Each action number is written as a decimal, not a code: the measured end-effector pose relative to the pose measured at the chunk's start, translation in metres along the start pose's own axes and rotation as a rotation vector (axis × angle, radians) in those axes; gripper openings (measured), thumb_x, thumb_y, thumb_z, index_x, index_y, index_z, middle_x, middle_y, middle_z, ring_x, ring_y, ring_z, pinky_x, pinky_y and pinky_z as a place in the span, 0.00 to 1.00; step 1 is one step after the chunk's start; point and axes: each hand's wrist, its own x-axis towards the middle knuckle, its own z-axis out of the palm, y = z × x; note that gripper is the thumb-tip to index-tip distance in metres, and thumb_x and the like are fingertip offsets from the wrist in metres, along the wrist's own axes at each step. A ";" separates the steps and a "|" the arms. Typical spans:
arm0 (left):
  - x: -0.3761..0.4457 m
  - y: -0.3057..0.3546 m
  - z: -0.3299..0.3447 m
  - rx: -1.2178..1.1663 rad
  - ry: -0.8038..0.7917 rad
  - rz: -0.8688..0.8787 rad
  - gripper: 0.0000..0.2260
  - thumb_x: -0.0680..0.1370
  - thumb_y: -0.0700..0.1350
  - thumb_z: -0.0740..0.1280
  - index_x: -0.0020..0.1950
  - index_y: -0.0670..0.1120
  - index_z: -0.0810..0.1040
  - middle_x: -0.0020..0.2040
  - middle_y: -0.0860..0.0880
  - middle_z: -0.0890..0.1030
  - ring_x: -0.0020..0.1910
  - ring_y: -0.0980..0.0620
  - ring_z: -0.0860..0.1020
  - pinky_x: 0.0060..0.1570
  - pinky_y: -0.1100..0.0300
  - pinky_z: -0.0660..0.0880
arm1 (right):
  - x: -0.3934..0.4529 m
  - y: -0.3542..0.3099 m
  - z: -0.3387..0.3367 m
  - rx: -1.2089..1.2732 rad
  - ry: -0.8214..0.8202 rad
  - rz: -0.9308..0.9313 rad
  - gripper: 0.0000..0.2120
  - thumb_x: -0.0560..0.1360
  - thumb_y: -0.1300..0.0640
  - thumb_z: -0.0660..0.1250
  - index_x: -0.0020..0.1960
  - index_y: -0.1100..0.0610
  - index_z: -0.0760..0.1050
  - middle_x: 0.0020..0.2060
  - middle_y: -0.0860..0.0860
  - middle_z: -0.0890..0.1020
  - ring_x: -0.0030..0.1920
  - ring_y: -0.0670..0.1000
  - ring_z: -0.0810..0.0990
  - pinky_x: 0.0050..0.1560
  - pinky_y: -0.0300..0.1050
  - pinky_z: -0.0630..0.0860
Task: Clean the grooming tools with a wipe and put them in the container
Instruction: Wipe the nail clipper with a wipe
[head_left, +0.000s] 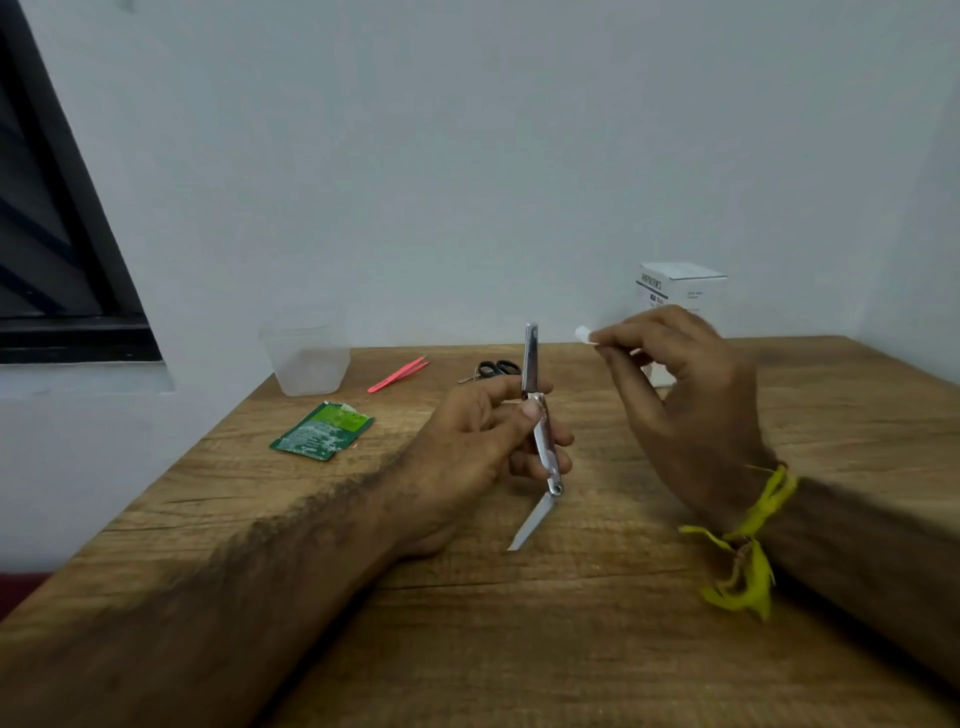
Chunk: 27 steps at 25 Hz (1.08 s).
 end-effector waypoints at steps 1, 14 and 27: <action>0.001 0.000 -0.002 -0.026 0.018 0.000 0.11 0.84 0.41 0.60 0.65 0.41 0.74 0.45 0.41 0.85 0.40 0.47 0.84 0.36 0.62 0.80 | -0.002 -0.005 0.001 0.004 -0.015 -0.019 0.05 0.76 0.66 0.70 0.50 0.63 0.82 0.42 0.53 0.81 0.44 0.49 0.79 0.45 0.45 0.77; 0.001 -0.004 -0.006 -0.203 -0.002 0.038 0.11 0.75 0.43 0.71 0.55 0.40 0.80 0.47 0.42 0.86 0.41 0.44 0.86 0.38 0.63 0.81 | -0.012 -0.018 0.012 0.068 -0.239 -0.103 0.08 0.75 0.68 0.69 0.53 0.62 0.82 0.47 0.52 0.83 0.48 0.51 0.81 0.45 0.54 0.78; 0.005 0.000 -0.004 -0.302 0.176 0.014 0.13 0.72 0.42 0.71 0.54 0.38 0.81 0.46 0.46 0.86 0.41 0.53 0.85 0.38 0.64 0.81 | -0.015 -0.020 0.009 0.068 -0.297 -0.134 0.06 0.76 0.64 0.69 0.51 0.61 0.82 0.46 0.53 0.83 0.48 0.55 0.80 0.47 0.55 0.76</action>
